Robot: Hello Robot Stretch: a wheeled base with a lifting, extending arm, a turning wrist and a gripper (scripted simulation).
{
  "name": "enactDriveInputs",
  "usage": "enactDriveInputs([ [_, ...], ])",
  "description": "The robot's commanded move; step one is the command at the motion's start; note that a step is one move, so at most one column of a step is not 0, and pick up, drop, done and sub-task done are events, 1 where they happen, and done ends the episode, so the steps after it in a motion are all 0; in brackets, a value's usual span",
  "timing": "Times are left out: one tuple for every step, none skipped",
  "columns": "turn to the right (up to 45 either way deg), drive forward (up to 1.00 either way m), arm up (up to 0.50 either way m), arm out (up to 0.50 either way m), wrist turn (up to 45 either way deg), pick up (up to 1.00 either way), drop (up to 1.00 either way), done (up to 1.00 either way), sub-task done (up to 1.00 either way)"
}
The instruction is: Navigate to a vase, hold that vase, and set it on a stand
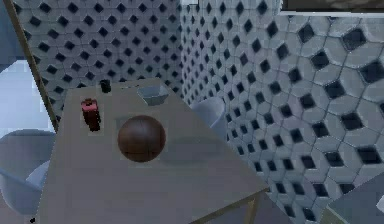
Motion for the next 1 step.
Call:
enactDriveInputs([
  [0.0, 0.00, 0.50, 0.00, 0.0, 0.00, 0.00, 0.00, 0.00],
])
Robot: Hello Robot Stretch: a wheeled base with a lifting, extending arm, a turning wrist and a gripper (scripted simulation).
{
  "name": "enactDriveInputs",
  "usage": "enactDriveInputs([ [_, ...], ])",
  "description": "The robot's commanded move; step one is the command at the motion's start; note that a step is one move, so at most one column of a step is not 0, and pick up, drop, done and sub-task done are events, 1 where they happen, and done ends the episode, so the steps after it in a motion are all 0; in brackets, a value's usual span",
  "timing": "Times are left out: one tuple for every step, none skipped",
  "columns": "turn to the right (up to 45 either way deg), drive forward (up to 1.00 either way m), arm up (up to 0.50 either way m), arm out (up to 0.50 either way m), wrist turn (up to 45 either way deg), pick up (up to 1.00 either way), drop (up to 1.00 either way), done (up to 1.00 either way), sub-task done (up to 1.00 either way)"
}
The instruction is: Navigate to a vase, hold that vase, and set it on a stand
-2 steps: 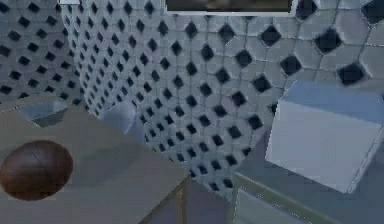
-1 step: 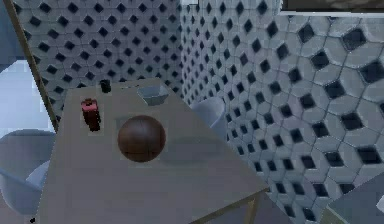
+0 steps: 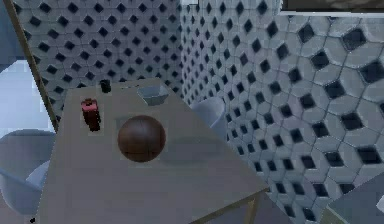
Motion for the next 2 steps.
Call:
enactDriveInputs([
  [0.0, 0.00, 0.38, 0.00, 0.0, 0.00, 0.00, 0.00, 0.00],
  [0.0, 0.00, 0.00, 0.44, 0.0, 0.00, 0.00, 0.00, 0.00],
])
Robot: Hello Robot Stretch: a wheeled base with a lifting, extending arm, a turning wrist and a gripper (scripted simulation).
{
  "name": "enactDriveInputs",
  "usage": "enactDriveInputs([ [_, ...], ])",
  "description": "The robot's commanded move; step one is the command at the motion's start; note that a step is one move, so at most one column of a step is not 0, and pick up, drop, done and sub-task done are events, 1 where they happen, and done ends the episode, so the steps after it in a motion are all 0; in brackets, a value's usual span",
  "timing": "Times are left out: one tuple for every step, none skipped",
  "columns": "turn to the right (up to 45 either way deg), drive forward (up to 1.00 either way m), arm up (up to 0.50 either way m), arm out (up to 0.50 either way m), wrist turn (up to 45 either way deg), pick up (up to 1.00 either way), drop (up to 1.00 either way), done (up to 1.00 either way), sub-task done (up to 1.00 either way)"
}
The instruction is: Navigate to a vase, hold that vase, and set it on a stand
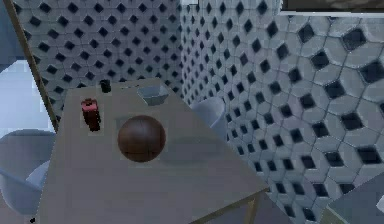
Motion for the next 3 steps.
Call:
enactDriveInputs([
  [0.0, 0.00, 0.00, 0.00, 45.0, 0.00, 0.00, 0.00, 0.00],
  [0.0, 0.00, 0.00, 0.00, 45.0, 0.00, 0.00, 0.00, 0.00],
  [0.0, 0.00, 0.00, 0.00, 45.0, 0.00, 0.00, 0.00, 0.00],
])
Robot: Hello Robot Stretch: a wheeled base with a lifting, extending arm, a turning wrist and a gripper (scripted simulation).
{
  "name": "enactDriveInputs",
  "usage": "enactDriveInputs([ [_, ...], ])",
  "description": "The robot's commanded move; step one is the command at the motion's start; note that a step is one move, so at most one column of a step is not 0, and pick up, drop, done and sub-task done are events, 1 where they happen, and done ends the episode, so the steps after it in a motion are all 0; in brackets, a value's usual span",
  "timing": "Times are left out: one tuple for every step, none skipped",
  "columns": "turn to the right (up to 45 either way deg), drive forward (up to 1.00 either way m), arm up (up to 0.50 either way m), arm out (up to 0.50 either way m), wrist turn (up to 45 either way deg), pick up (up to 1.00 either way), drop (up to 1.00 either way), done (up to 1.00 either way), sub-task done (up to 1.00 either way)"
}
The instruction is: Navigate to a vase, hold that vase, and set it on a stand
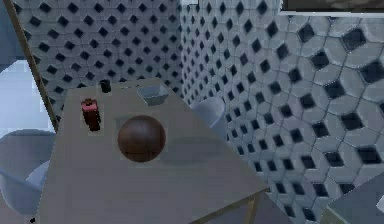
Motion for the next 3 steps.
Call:
enactDriveInputs([
  [0.0, 0.00, 0.00, 0.00, 21.0, 0.00, 0.00, 0.00, 0.00],
  [0.0, 0.00, -0.20, 0.00, 0.0, 0.00, 0.00, 0.00, 0.00],
  [0.0, 0.00, 0.00, 0.00, 0.0, 1.00, 0.00, 0.00, 0.00],
])
